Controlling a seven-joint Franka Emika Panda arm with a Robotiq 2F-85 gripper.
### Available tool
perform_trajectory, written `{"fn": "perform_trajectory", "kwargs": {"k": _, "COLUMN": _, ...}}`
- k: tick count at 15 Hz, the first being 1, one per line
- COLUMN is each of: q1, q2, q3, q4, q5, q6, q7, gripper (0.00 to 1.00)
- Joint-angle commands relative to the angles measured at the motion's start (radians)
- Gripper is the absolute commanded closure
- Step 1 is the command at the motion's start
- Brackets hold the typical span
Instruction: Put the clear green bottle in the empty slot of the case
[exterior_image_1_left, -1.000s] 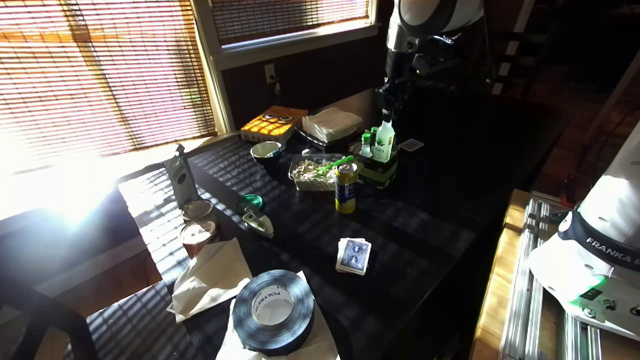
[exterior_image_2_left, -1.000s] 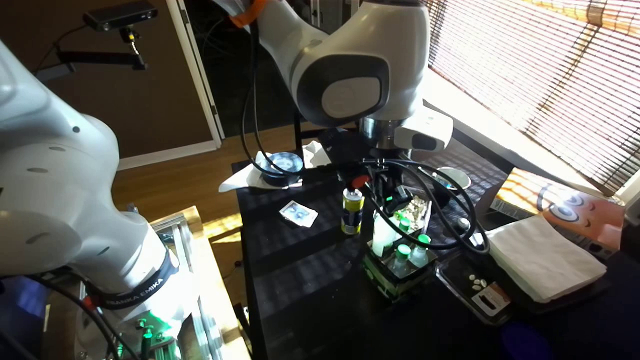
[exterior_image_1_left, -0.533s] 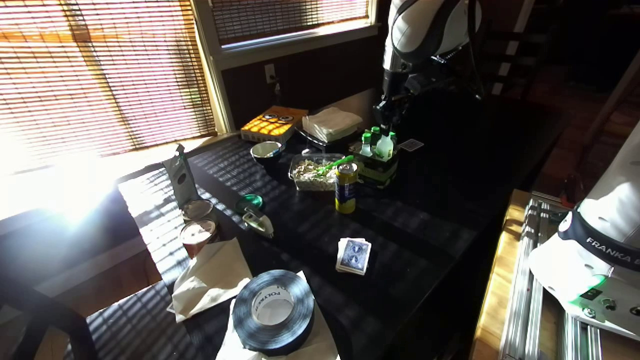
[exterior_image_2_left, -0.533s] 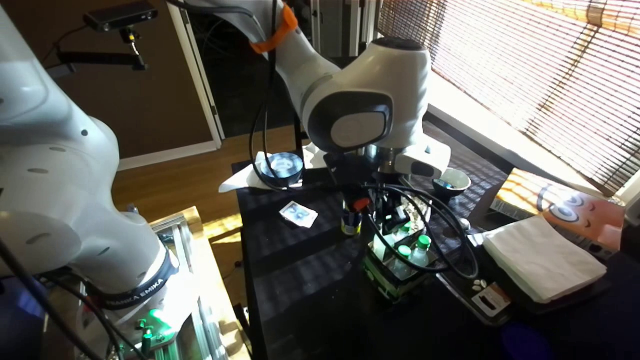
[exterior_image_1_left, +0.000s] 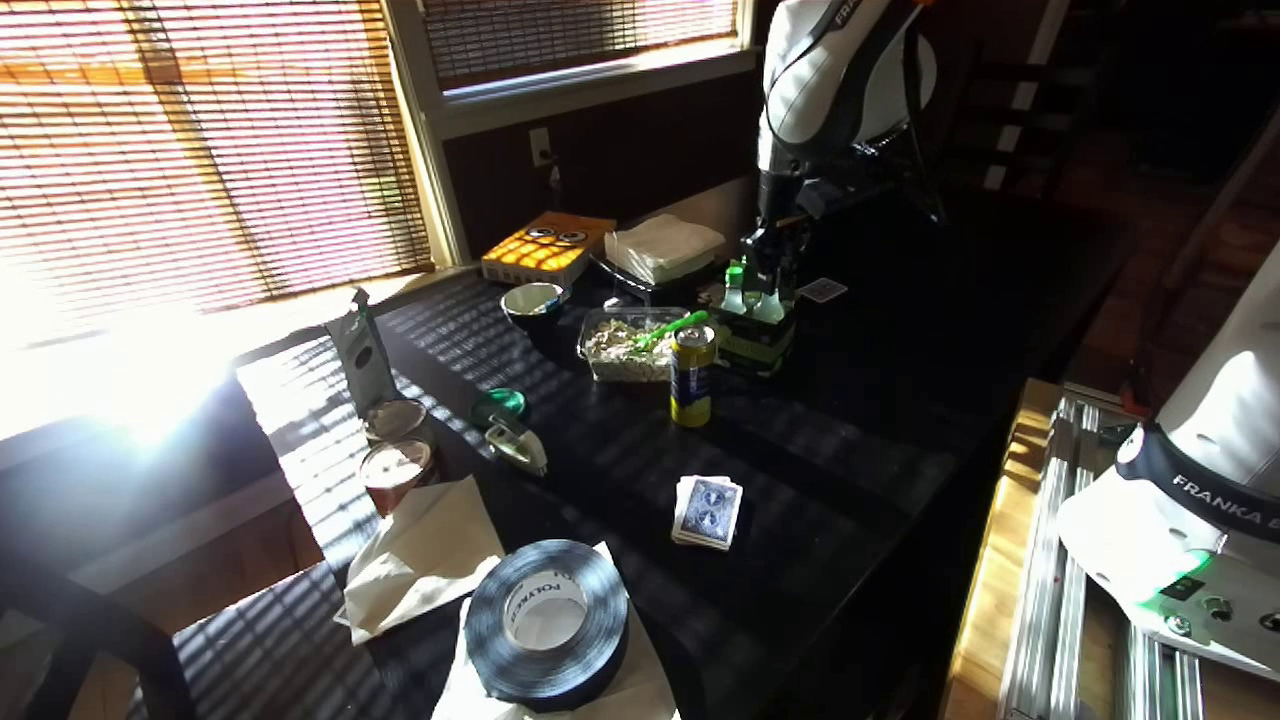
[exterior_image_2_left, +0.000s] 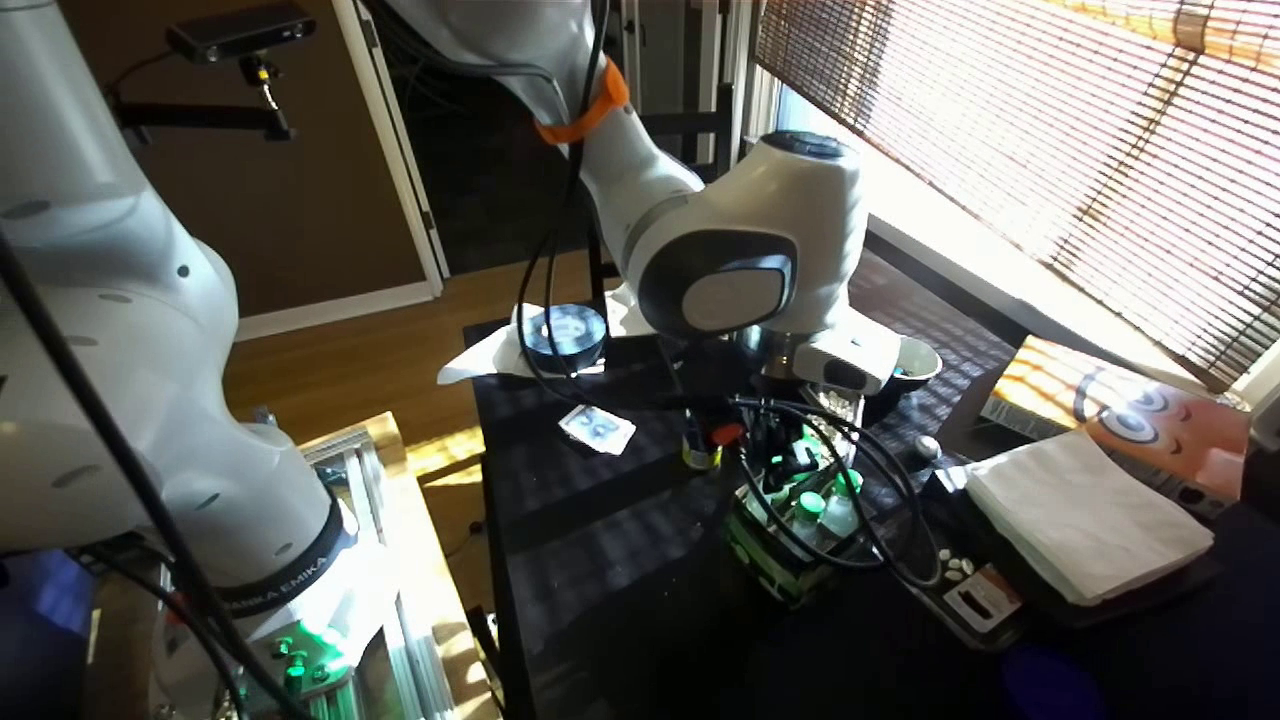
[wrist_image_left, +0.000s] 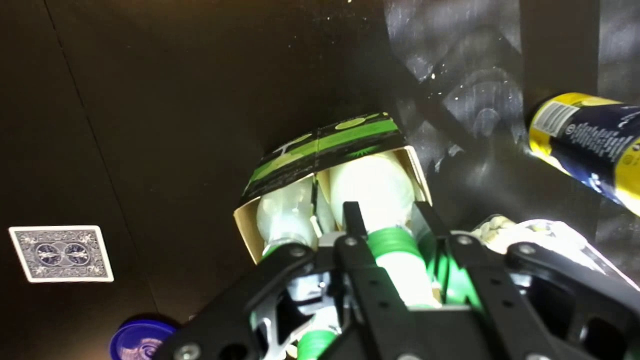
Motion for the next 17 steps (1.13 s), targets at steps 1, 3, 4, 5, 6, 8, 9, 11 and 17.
{"fn": "perform_trajectory", "kwargs": {"k": 1, "q1": 0.008, "q2": 0.051, "q3": -0.005, "q4": 0.042, "q5": 0.022, "q6": 0.006, "q7": 0.012, "gripper": 0.93}}
{"fn": "perform_trajectory", "kwargs": {"k": 3, "q1": 0.006, "q2": 0.063, "q3": -0.005, "q4": 0.050, "q5": 0.029, "q6": 0.002, "q7": 0.009, "gripper": 0.93}}
{"fn": "perform_trajectory", "kwargs": {"k": 4, "q1": 0.005, "q2": 0.067, "q3": -0.005, "q4": 0.054, "q5": 0.036, "q6": -0.002, "q7": 0.005, "gripper": 0.90}}
{"fn": "perform_trajectory", "kwargs": {"k": 5, "q1": 0.004, "q2": 0.071, "q3": -0.005, "q4": 0.057, "q5": 0.038, "q6": -0.004, "q7": 0.005, "gripper": 0.60}}
{"fn": "perform_trajectory", "kwargs": {"k": 6, "q1": 0.004, "q2": 0.068, "q3": -0.007, "q4": 0.057, "q5": 0.038, "q6": -0.008, "q7": 0.006, "gripper": 0.45}}
{"fn": "perform_trajectory", "kwargs": {"k": 8, "q1": 0.002, "q2": 0.028, "q3": -0.010, "q4": 0.046, "q5": 0.037, "q6": -0.041, "q7": 0.000, "gripper": 0.32}}
{"fn": "perform_trajectory", "kwargs": {"k": 9, "q1": 0.004, "q2": 0.002, "q3": -0.016, "q4": 0.038, "q5": 0.023, "q6": -0.060, "q7": 0.004, "gripper": 0.26}}
{"fn": "perform_trajectory", "kwargs": {"k": 11, "q1": 0.009, "q2": -0.078, "q3": -0.030, "q4": 0.009, "q5": -0.023, "q6": -0.100, "q7": 0.012, "gripper": 0.12}}
{"fn": "perform_trajectory", "kwargs": {"k": 17, "q1": 0.001, "q2": -0.199, "q3": -0.015, "q4": -0.010, "q5": -0.005, "q6": -0.085, "q7": -0.114, "gripper": 0.00}}
